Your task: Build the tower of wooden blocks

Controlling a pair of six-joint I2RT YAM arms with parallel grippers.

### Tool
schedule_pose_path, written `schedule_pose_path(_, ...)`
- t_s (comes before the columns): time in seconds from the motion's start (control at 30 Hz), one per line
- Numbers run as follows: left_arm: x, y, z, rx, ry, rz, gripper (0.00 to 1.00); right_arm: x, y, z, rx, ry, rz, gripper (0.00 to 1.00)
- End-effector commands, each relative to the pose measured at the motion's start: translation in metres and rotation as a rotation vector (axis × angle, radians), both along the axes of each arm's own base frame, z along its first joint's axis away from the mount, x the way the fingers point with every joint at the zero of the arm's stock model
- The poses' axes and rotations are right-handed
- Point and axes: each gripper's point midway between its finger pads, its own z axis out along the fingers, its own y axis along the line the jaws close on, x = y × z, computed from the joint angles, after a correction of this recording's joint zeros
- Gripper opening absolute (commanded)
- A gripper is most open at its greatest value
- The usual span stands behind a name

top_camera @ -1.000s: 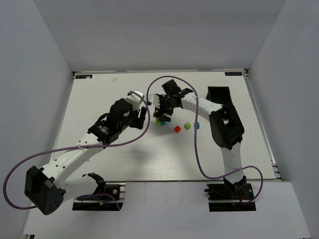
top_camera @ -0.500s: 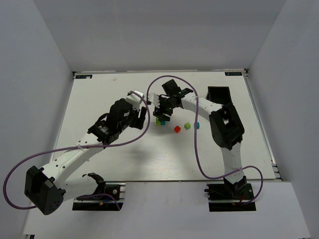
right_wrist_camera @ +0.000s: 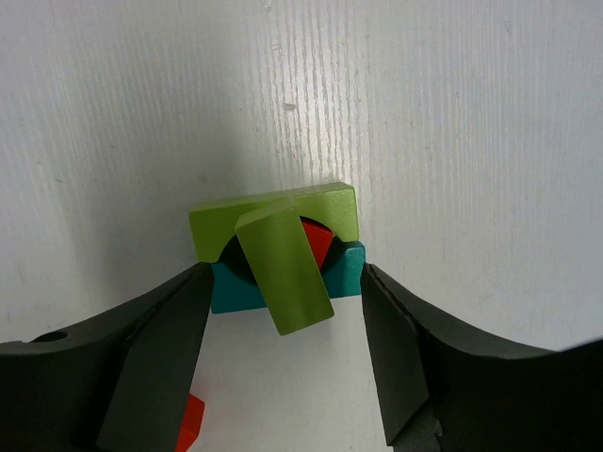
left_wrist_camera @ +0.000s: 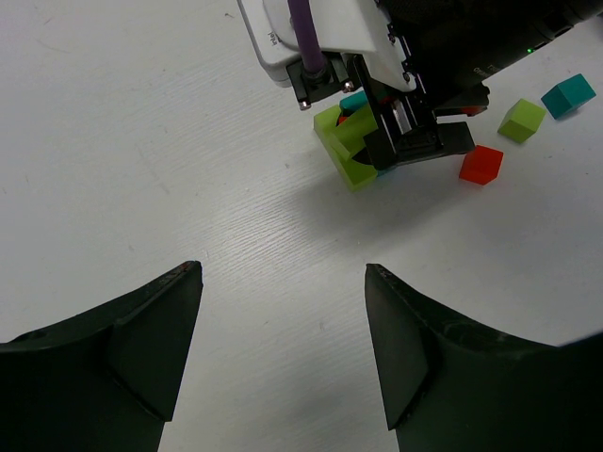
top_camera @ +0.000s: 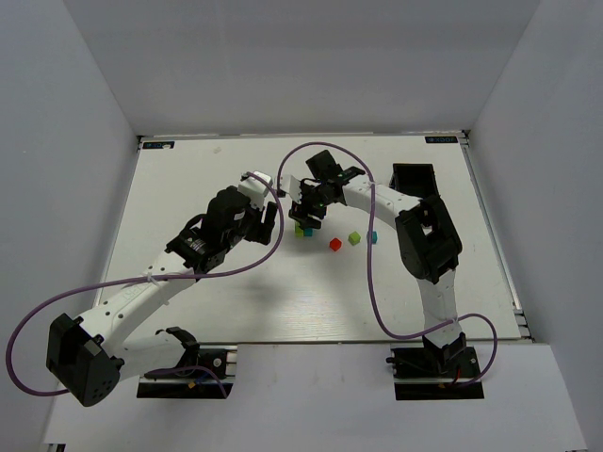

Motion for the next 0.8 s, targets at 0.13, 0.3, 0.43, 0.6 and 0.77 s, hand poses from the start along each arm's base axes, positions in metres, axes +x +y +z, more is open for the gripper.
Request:
schedule_pose_path(0.13, -0.0021, 0.0013, 0.0061, -0.015, -0.019, -0.007, 0.8, 0.0014, 0.0098, 0.0138, 0.051, -0.011, -0.005, 0.68)
schedule_pose_path(0.3, -0.0021, 0.0013, 0.0061, -0.015, -0.019, -0.007, 0.8, 0.0014, 0.0103, 0.0121, 0.05, -0.008, -0.01, 0.67)
schedule_pose_path(0.43, -0.0021, 0.0013, 0.0061, -0.015, -0.019, -0.007, 0.8, 0.0015, 0.0097, 0.011, 0.046, -0.007, -0.012, 0.64)
schedule_pose_path(0.6, -0.0021, 0.0013, 0.0061, -0.015, -0.019, -0.007, 0.8, 0.0026, 0.0089, 0.0098, 0.046, -0.005, -0.014, 0.62)
schedule_pose_path(0.77, -0.0021, 0.0013, 0.0061, -0.015, -0.019, -0.007, 0.8, 0.0014, 0.0097, 0.0082, 0.044, 0.003, -0.012, 0.6)
